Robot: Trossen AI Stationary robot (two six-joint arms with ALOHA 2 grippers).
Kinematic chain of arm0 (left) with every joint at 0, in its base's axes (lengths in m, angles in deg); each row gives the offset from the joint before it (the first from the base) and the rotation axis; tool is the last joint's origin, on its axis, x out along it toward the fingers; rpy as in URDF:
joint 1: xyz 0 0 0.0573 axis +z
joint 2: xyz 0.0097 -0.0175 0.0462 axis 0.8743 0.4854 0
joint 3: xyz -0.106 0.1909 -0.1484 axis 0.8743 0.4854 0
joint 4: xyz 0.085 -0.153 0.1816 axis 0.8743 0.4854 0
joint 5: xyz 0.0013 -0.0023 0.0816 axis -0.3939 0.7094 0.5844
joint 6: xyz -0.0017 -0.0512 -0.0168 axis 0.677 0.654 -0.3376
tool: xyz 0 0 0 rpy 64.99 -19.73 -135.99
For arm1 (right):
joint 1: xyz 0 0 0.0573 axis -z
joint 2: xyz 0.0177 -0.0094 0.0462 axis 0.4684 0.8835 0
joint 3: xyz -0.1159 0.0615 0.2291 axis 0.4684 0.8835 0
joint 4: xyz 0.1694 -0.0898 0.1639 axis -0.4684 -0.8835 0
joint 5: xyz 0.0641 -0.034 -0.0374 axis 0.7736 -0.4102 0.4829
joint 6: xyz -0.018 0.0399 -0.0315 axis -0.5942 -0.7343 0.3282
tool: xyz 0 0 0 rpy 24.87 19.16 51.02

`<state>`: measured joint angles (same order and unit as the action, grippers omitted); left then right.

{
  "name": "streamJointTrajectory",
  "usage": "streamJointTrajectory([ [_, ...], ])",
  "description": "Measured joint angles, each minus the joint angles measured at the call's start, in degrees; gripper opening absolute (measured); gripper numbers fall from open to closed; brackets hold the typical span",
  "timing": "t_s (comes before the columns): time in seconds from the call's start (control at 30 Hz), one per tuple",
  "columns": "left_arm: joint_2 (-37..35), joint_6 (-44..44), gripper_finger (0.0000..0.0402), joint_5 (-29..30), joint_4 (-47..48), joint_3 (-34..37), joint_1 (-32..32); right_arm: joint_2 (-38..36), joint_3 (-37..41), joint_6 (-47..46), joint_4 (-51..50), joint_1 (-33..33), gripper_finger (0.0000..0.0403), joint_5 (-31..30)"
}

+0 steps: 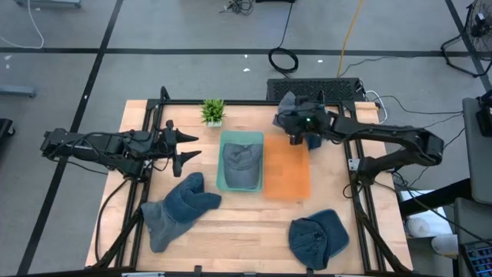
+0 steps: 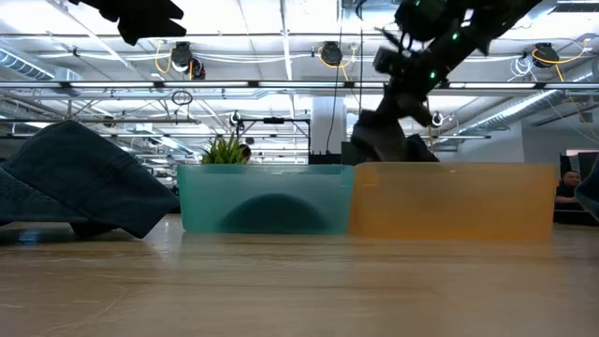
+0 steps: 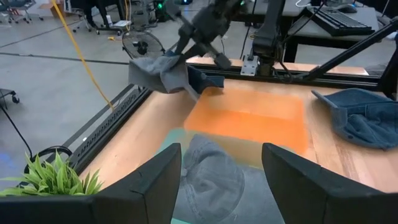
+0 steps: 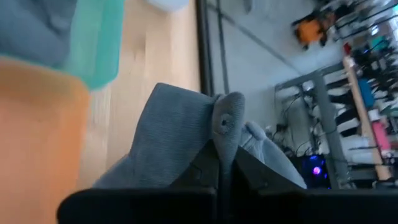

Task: Pick & Place hat
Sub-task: Put the top gray cap into the green bin

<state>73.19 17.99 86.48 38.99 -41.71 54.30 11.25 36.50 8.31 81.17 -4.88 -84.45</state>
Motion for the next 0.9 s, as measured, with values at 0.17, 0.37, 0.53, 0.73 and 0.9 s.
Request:
streamJointTrajectory([
  [0.17,0.0,0.2,0.023,0.4,-2.2,0.0,0.0,-4.2,0.0,0.1,0.4,-0.3,0.0001,0.0],
  [0.37,0.0,0.4,0.023,0.4,-2.8,0.0,0.0,-7.1,0.0,2.7,2.7,-0.3,0.0001,-0.1],
  [0.53,0.0,0.7,0.023,0.4,-2.7,0.0,0.0,-8.7,0.0,3.1,3.9,-0.3,0.0,-0.1],
  [0.73,0.0,1.3,0.023,1.4,-2.8,0.0,0.0,-10.0,0.0,7.5,3.5,-0.3,0.0,-3.6],
  [0.9,0.0,2.5,0.023,1.5,-4.0,0.0,0.0,-10.9,0.0,12.0,3.4,-0.8,0.0,-9.5],
])
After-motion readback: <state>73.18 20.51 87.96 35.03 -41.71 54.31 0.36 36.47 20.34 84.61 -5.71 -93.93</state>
